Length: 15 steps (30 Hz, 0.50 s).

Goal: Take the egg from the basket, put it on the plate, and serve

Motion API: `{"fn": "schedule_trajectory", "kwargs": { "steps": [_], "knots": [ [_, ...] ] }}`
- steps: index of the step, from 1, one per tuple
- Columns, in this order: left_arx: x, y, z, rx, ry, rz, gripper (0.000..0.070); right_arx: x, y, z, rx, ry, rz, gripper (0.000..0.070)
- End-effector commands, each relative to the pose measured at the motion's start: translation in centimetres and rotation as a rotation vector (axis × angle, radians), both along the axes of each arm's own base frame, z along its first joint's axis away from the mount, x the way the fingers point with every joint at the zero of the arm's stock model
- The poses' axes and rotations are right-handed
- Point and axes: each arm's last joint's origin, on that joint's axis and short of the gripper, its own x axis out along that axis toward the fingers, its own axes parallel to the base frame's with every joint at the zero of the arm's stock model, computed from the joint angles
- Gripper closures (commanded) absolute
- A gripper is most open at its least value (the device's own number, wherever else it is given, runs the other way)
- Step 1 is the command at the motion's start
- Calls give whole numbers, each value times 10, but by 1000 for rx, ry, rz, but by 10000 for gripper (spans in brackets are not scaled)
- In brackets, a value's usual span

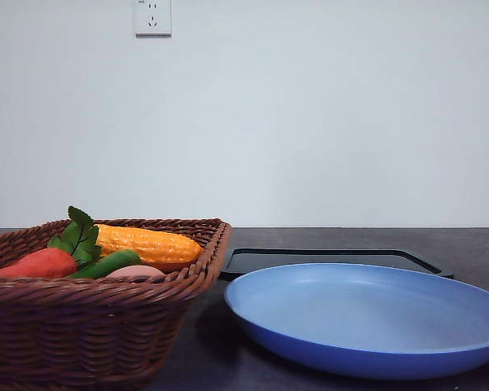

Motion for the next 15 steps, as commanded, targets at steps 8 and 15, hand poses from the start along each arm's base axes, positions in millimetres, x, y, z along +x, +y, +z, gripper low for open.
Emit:
{"fn": "schedule_trajectory", "kwargs": {
  "steps": [8,15],
  "knots": [
    [1,-2,-9,-354,16,0,700,1,3,1,272,-27,59,700],
    [1,-6,-7,-410,38,-151,700,0,8,5,319,-20,222,700]
  ]
}}
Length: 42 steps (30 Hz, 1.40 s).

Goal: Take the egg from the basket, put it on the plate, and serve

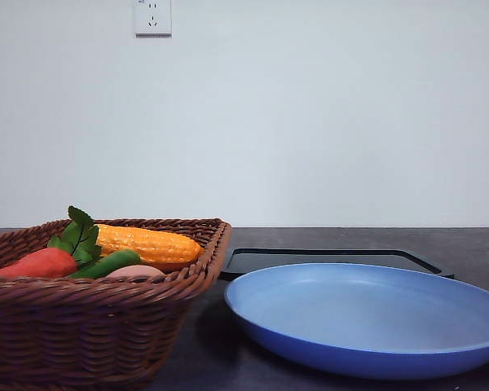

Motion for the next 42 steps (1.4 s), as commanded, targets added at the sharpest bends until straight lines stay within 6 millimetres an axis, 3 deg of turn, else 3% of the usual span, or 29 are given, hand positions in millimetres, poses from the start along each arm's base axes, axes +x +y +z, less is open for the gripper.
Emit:
{"fn": "schedule_trajectory", "kwargs": {
  "steps": [1,6,13,23,30,37,39,42],
  "knots": [
    [0,-1,-7,-30,42,-33,700,-1,1,4,40,-6,15,700],
    [-4,-2,9,-36,56,-36,700,-7,1,28,53,-2,4,700],
    [-4,-3,45,-12,55,-88,700,-14,1,69,55,111,-1,700],
    [7,-5,98,108,124,-254,700,11,2,110,44,310,88,700],
    [22,-12,120,124,253,-427,700,39,6,104,63,534,257,700],
    [41,-26,115,138,458,-608,700,60,9,86,103,692,392,700],
    [46,-33,111,128,495,-665,700,64,10,82,104,720,405,665],
    [52,-41,106,129,528,-719,658,69,14,76,100,762,415,549]
  ]
}}
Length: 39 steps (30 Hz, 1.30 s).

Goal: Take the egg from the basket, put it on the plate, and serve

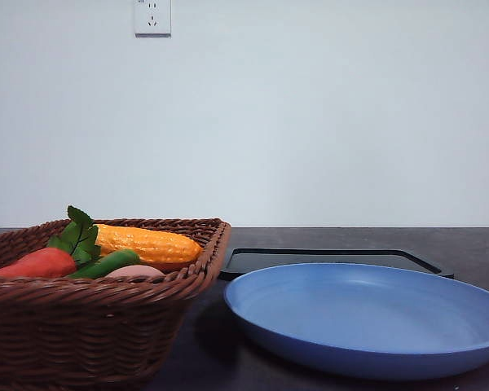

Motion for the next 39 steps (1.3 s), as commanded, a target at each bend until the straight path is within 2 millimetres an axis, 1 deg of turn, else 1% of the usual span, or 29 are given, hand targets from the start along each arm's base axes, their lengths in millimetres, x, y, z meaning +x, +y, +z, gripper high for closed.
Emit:
{"fn": "schedule_trajectory", "kwargs": {
  "steps": [1,3,4,6,12,18,24,26,28,30,33,34,35,39],
  "knots": [
    [4,-4,3,-3,-15,-29,610,5,2,1,-20,-1,19,524],
    [8,-8,2,-16,-4,-35,489,9,5,-5,-51,32,22,484],
    [10,-9,2,-23,-3,-34,443,11,7,-7,-65,47,26,473],
    [13,-12,3,-39,-9,-32,383,14,11,-13,-90,78,38,466],
    [16,-17,6,-60,-48,-44,376,27,22,-36,-86,138,66,466],
    [16,-17,6,-60,-48,-46,376,40,29,-52,-84,179,94,466],
    [16,-17,6,-60,-49,-46,376,49,37,-69,-73,234,131,469],
    [16,-17,6,-60,-49,-46,376,51,39,-72,-71,238,140,494],
    [16,-17,6,-60,-49,-46,376,52,40,-75,-73,243,139,536],
    [16,-17,6,-60,-49,-46,376,53,41,-76,-69,253,132,582],
    [16,-17,6,-60,-49,-46,376,53,41,-77,-70,255,130,673],
    [16,-17,6,-61,-50,-46,376,53,41,-77,-70,254,130,690],
    [16,-17,6,-61,-52,-47,376,53,41,-77,-70,253,130,700],
    [15,-19,6,-65,-52,-62,361,52,40,-76,-69,261,130,700]
  ]
}}
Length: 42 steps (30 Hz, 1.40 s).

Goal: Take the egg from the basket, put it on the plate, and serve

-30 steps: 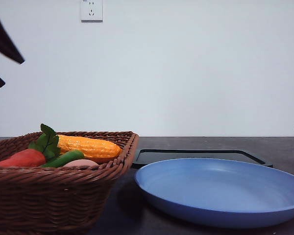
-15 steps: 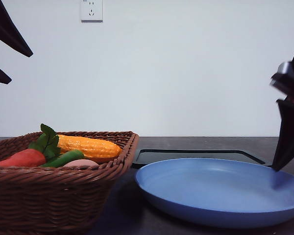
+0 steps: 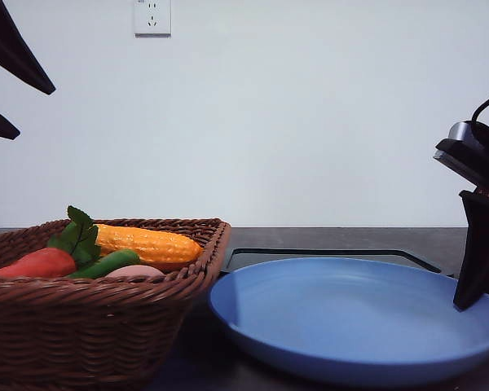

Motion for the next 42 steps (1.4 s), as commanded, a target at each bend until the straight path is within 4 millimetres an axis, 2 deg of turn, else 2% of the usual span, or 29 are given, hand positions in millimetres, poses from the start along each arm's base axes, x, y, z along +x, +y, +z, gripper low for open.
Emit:
{"fn": "schedule_trajectory", "kwargs": {
  "steps": [1,3,5,12,19,26,32,42],
  "knots": [
    [2,-3,4,-13,-15,-18,339,-1,1,0,3,15,0,700],
    [1,-6,5,-22,-11,-38,292,-4,0,3,1,20,0,700],
    [-1,-10,5,-30,-4,-59,275,-7,-1,7,1,17,-1,700],
    [-7,-32,1,30,14,-115,274,-22,-9,31,-11,-58,-39,700],
    [-9,-65,-13,175,49,-171,274,-35,-19,49,-28,-133,-89,700],
    [-1,-103,-20,348,31,-214,274,-40,-22,55,-25,-154,-105,700],
    [12,-129,-29,450,85,-242,275,-41,-23,55,-27,-149,-106,700],
    [24,-148,-52,567,157,-286,277,-41,-23,55,-28,-154,-103,700]
  ]
}}
